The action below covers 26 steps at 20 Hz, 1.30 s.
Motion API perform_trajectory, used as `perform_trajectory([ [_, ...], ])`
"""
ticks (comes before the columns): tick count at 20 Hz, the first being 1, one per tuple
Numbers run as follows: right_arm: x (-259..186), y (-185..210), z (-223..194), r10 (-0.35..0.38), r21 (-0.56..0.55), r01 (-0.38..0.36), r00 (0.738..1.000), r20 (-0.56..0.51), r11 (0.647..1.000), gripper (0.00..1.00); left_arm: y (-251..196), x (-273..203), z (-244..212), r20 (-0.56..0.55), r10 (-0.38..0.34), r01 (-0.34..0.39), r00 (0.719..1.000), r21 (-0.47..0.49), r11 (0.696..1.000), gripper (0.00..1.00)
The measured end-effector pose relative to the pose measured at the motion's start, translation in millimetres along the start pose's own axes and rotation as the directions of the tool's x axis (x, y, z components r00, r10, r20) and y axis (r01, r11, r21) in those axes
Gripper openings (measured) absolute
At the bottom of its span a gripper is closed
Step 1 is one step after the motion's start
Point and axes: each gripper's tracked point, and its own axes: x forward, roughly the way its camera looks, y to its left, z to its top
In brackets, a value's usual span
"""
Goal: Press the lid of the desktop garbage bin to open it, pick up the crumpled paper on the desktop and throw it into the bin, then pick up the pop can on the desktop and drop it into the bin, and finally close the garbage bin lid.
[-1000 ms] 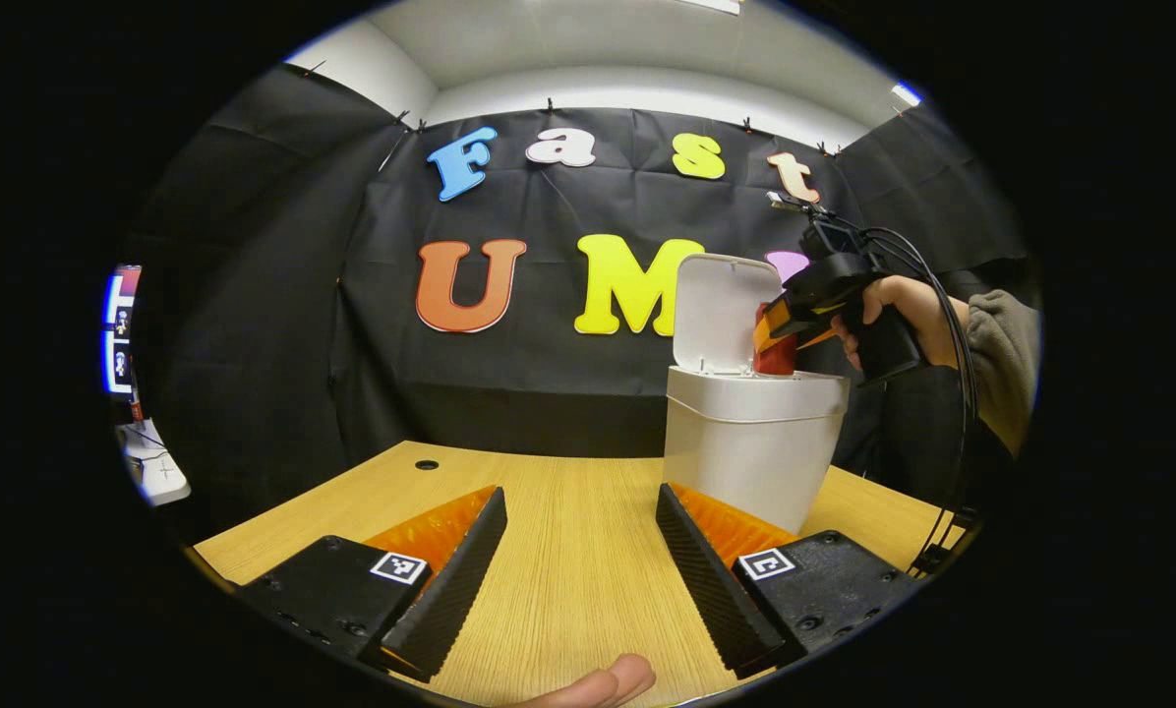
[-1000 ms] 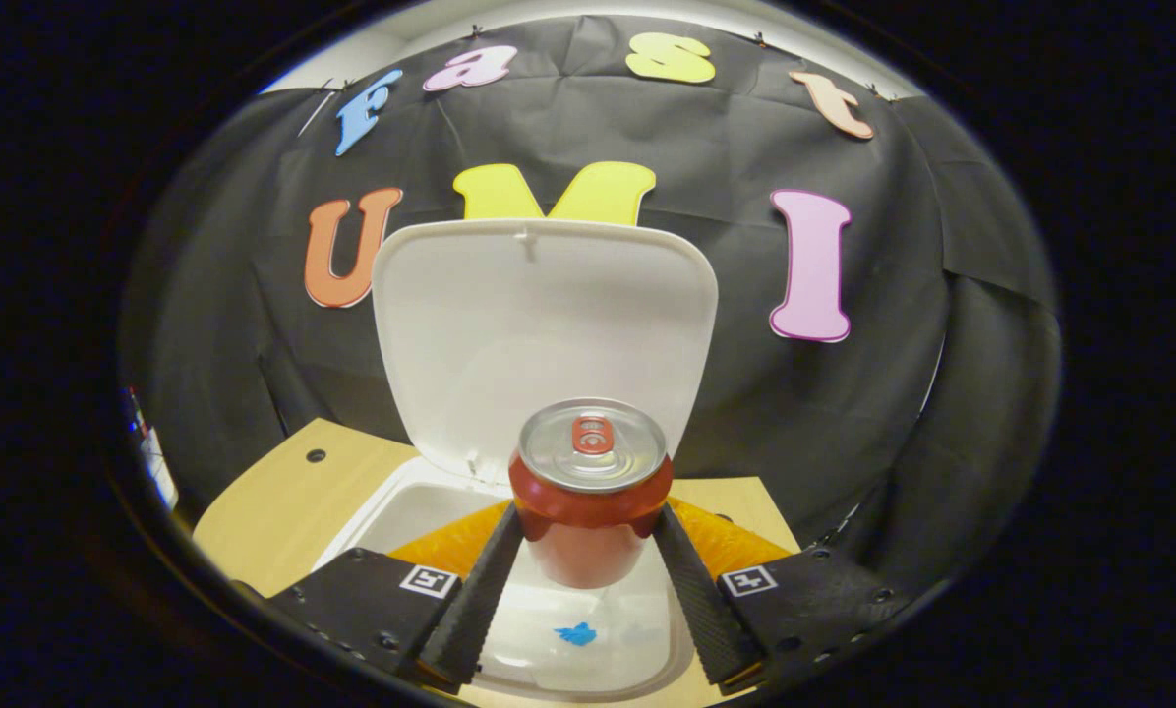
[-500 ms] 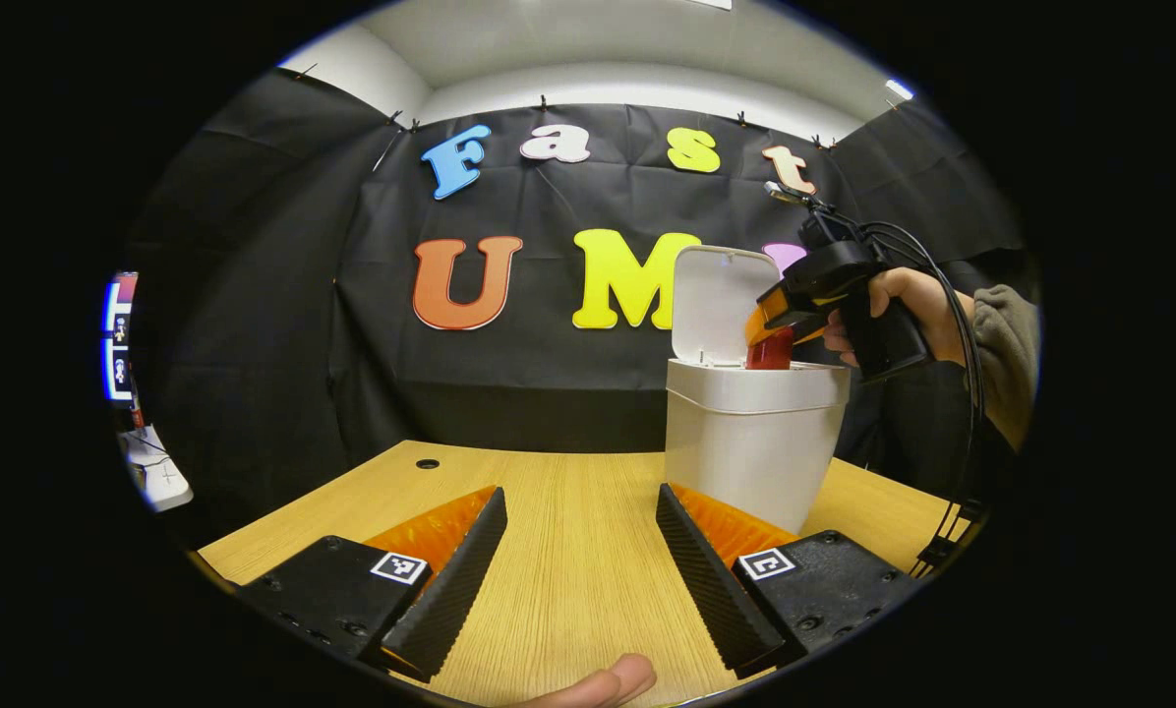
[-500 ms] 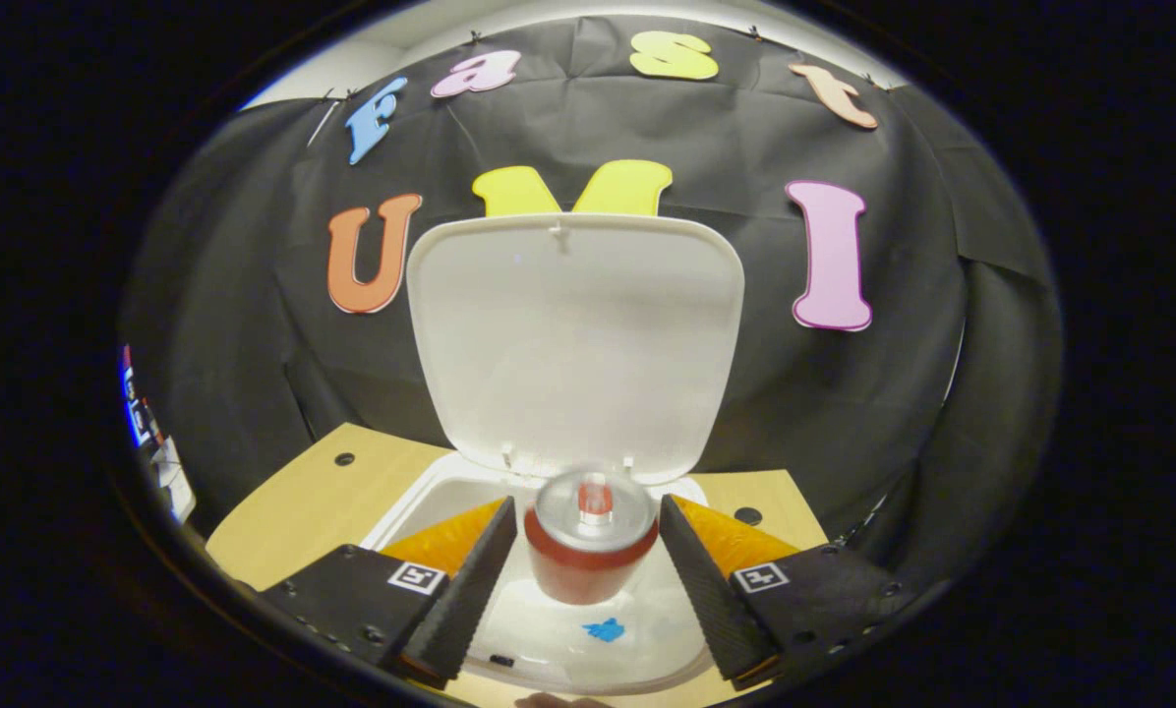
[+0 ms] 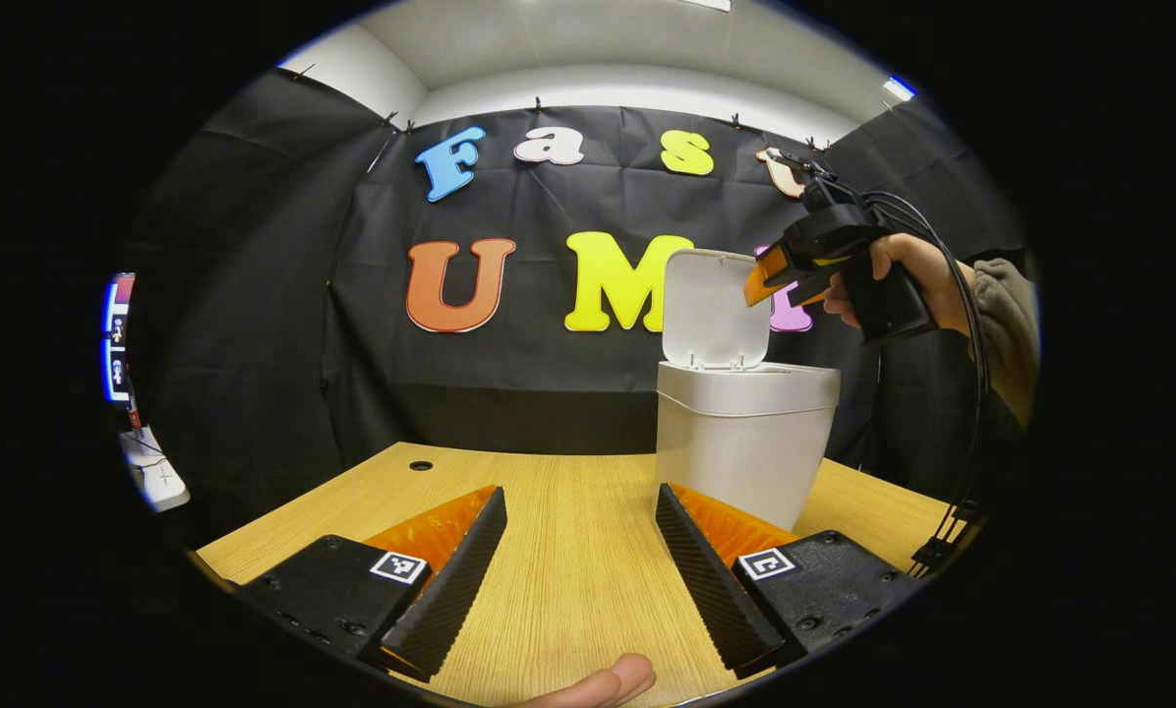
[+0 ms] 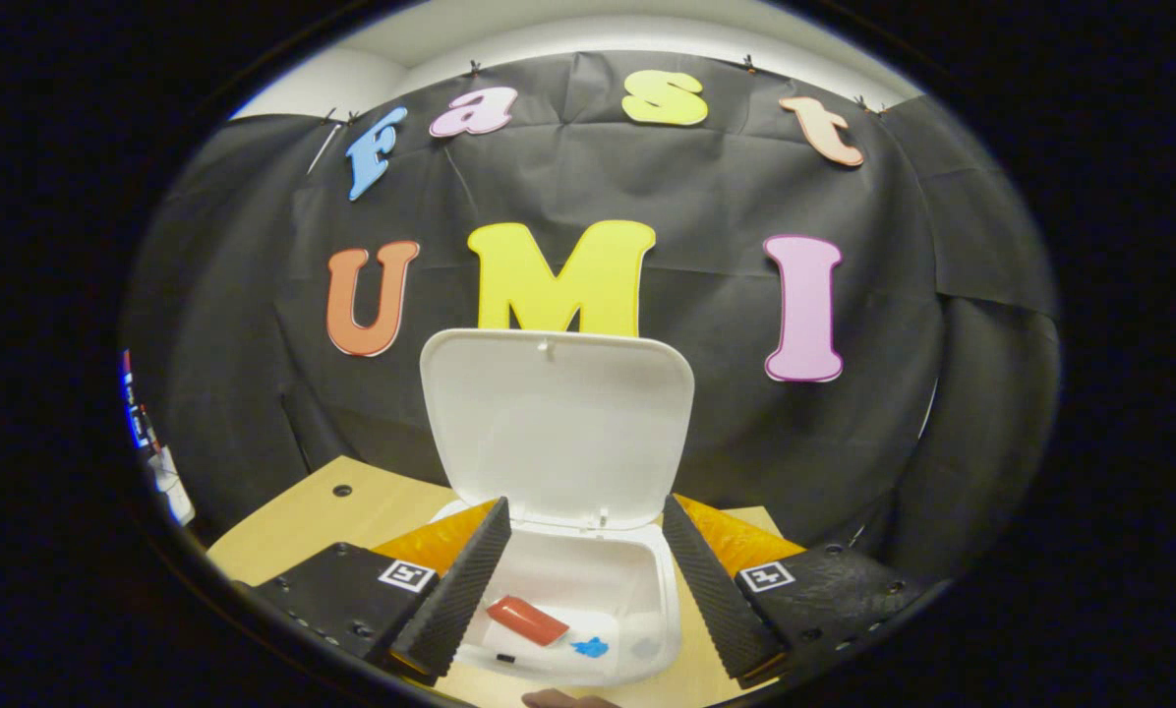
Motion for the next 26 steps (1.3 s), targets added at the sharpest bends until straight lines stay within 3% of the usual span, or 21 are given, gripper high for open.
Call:
perform_trajectory([
  [6, -18, 14, 38, 0.025, -0.020, -0.023, 0.998, 0.066, 1.000, 0.96, 0, -1, 3, 0.008, -0.004, 0.004, 1.000, 0.004, 1.000, 0.99],
  [7, -21, 17, 47, 0.027, -0.018, -0.026, 0.996, 0.085, 1.000, 0.96, -2, -3, 3, 0.010, -0.009, 0.009, 1.000, 0.001, 1.000, 0.94],
  [8, -25, 19, 55, 0.032, -0.013, -0.030, 0.994, 0.105, 0.999, 0.96, -2, -3, 4, 0.014, -0.012, 0.012, 1.000, -0.005, 1.000, 0.99],
  [15, -25, 38, 122, -0.004, 0.025, -0.003, 0.965, 0.262, 1.000, 0.97, 1, -2, 5, 0.017, -0.019, 0.020, 1.000, -0.017, 1.000, 0.99],
  [18, -4, 42, 141, -0.041, 0.042, 0.029, 0.943, 0.331, 0.999, 0.94, 5, -3, 8, 0.034, -0.027, 0.028, 0.999, -0.024, 0.999, 0.99],
  [26, 71, 30, 141, -0.118, 0.020, 0.117, 0.955, 0.272, 0.993, 0.95, 11, 7, 1, 0.030, -0.075, 0.078, 0.997, -0.092, 0.993, 0.99],
])
